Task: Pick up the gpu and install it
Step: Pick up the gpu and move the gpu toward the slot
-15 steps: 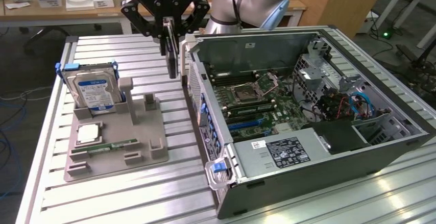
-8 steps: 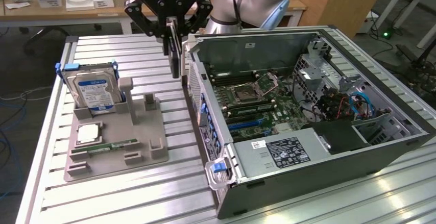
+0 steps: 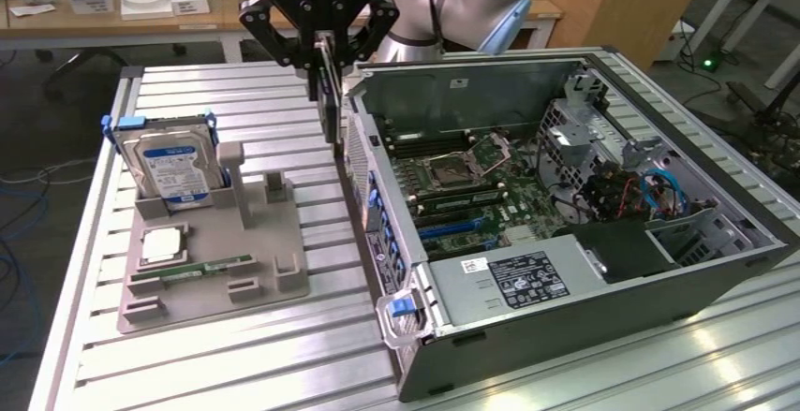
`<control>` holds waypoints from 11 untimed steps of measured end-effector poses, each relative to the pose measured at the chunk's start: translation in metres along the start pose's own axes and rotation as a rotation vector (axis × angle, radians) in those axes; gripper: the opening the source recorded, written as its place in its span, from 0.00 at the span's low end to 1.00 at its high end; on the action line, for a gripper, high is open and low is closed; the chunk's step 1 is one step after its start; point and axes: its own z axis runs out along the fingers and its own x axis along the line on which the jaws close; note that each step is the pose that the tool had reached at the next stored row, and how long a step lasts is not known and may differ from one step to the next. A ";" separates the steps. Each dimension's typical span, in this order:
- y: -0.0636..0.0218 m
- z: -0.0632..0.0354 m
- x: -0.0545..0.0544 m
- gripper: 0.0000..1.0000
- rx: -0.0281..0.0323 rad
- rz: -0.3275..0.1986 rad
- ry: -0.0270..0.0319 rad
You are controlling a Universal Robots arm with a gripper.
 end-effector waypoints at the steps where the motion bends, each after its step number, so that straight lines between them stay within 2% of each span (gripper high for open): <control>1: 0.0000 0.0000 -0.001 0.28 0.0001 0.000 0.0000; 11: 0.0002 0.0005 -0.009 0.28 -0.0001 0.000 -0.0001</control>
